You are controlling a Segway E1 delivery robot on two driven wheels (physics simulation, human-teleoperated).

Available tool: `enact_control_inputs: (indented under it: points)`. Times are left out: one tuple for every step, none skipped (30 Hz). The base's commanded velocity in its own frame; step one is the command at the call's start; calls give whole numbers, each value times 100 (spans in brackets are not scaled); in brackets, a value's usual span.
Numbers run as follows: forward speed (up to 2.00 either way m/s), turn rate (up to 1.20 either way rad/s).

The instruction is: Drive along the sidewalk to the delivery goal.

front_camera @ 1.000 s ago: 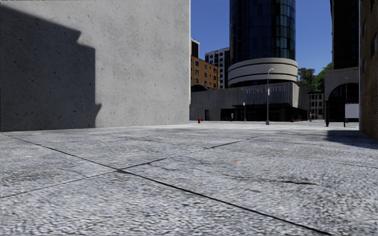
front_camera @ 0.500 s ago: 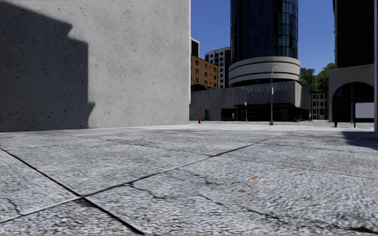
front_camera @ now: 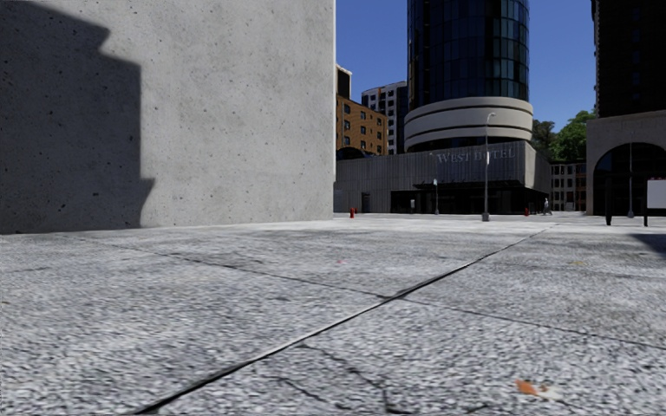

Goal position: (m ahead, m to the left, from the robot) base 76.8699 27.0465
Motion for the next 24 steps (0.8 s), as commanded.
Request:
enact_control_inputs:
  points:
    - [200,0]
    - [200,0]
    - [200,0]
    - [200,0]
    - [200,0]
    - [200,0]
    - [200,0]
    - [200,0]
    - [200,0]
    - [200,0]
    - [200,0]
    - [200,0]
    - [200,0]
    - [200,0]
    - [200,0]
    - [200,0]
    - [200,0]
    - [200,0]
    - [200,0]
    - [200,0]
    - [200,0]
    - [200,0]
    - [200,-6]
    - [200,-11]
